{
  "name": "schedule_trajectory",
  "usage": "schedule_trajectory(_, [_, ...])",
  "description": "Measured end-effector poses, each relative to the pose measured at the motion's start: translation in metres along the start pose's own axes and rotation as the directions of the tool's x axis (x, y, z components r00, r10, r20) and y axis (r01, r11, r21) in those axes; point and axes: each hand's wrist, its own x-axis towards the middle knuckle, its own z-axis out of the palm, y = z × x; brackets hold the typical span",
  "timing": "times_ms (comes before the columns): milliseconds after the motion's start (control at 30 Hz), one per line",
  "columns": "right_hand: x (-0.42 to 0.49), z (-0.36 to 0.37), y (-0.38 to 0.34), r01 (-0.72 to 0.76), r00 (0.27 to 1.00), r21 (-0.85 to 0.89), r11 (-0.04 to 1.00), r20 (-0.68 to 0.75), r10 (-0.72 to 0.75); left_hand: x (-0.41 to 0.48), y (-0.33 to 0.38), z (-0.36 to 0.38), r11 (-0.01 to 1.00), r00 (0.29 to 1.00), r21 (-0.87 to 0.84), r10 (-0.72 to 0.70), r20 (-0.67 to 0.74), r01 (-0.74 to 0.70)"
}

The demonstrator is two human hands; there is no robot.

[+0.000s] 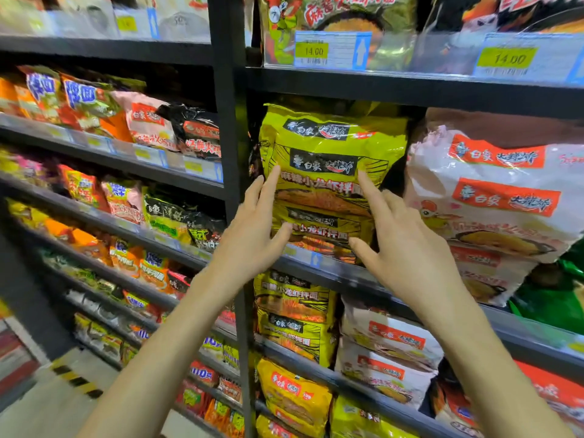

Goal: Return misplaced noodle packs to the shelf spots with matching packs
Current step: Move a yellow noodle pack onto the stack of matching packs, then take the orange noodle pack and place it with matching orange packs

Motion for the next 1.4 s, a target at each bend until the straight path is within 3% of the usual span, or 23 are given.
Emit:
schedule_trajectory(100, [-0.009, -0.008, -0.004, 0.022, 0.999, -0.096, 0.995, 0.045, -0.017, -0.016, 0.008, -0.015, 0.965, 0.995, 0.262, -0.053, 0.079, 0.030])
schedule_trajectory(200, [-0.017, -0.009, -0.006, 0.079, 0.982, -0.105, 0.991, 0.178, -0.059, -0.030, 0.020, -0.023, 0.863, 0.982, 0.505, -0.070, 0.176, -0.029])
schedule_trajectory(367, [-0.034, -0.013, -0.009, 0.173, 0.924, -0.119, 0.978, 0.362, -0.119, -0.048, 0.038, -0.032, 0.768, 0.956, 0.632, -0.103, 0.276, -0.100])
schedule_trajectory(733, [-0.101, -0.052, -0.048, 0.058, 0.911, -0.207, 0.977, 0.412, 0.033, -0.108, 0.058, -0.067, 0.744, 0.920, 0.622, -0.026, 0.391, -0.244])
schedule_trajectory(933, [-0.169, -0.082, -0.059, -0.078, 0.872, -0.293, 0.953, 0.444, 0.208, -0.139, 0.084, -0.071, 0.757, 0.864, 0.550, 0.039, 0.502, -0.354])
schedule_trajectory(1400, [-0.347, -0.222, -0.003, -0.442, 0.705, -0.509, 0.738, 0.311, 0.637, -0.212, 0.261, -0.034, 0.678, 0.675, 0.327, 0.339, 0.655, -0.658])
